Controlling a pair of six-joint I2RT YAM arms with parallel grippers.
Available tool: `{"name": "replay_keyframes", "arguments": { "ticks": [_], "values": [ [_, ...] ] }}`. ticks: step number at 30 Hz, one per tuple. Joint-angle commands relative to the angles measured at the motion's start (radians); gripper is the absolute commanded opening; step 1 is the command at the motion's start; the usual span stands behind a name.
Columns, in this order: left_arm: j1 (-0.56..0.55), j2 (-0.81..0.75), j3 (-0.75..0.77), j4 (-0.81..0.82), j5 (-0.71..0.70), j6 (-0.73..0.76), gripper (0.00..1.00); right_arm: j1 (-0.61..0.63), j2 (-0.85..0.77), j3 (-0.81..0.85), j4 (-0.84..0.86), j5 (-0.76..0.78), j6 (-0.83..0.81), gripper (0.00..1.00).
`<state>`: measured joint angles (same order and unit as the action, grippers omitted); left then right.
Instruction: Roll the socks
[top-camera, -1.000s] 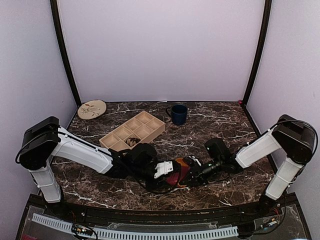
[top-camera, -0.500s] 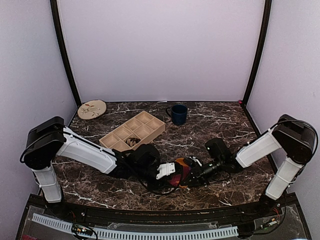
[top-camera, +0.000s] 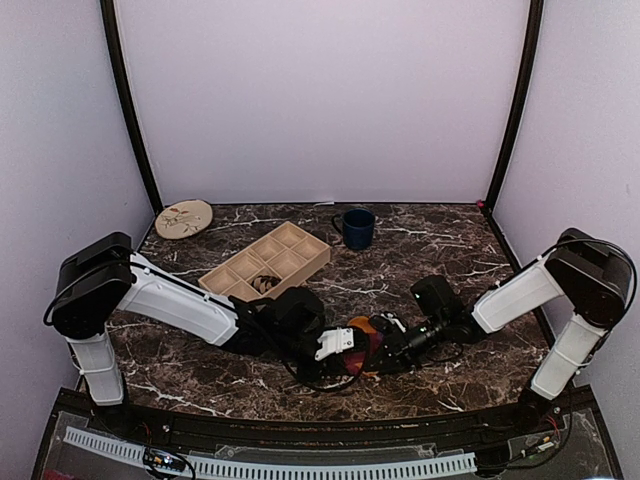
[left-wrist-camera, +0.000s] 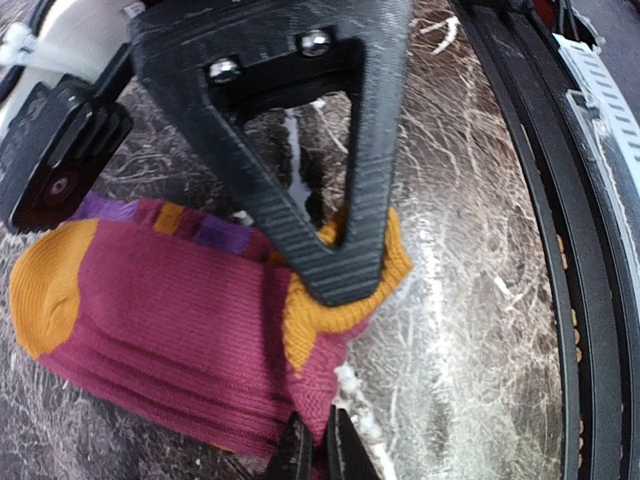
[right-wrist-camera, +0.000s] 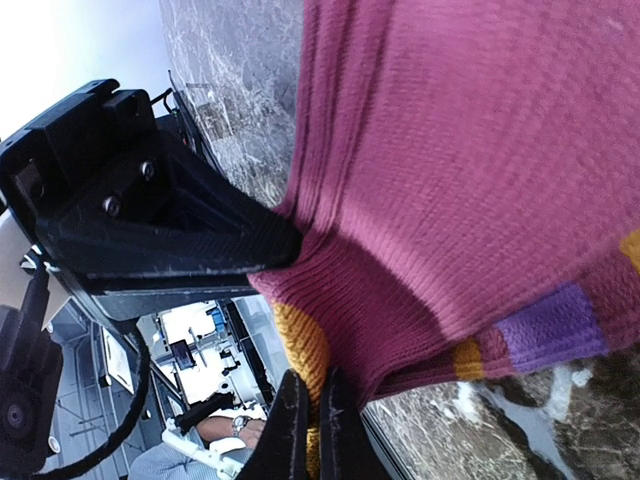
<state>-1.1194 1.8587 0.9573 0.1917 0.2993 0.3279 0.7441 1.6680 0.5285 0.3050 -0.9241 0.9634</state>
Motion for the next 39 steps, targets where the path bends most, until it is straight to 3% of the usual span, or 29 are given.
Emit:
{"name": "replay_keyframes", "arguments": {
  "ticks": [1, 5, 11, 20, 30, 39],
  "values": [
    [-0.005, 0.011, 0.056, -0.089, 0.079, 0.016, 0.01, -0.011, -0.023, 0.020, -0.039, -0.001, -0.034, 0.00],
    [-0.004, 0.046, 0.125, -0.186, 0.132, 0.022, 0.00, -0.011, -0.037, 0.042, -0.131, 0.031, -0.099, 0.00],
    [-0.003, 0.106, 0.194, -0.280, 0.194, 0.012, 0.00, -0.011, -0.066, 0.061, -0.252, 0.107, -0.187, 0.23],
    [0.013, 0.148, 0.212, -0.343, 0.264, -0.042, 0.00, -0.011, -0.208, -0.034, -0.268, 0.242, -0.223, 0.37],
    [0.063, 0.201, 0.253, -0.349, 0.369, -0.147, 0.00, 0.019, -0.378, -0.099, -0.376, 0.456, -0.346, 0.38],
    [0.134, 0.332, 0.419, -0.510, 0.533, -0.234, 0.00, 0.181, -0.523, -0.121, -0.422, 0.739, -0.446, 0.39]
  ]
}}
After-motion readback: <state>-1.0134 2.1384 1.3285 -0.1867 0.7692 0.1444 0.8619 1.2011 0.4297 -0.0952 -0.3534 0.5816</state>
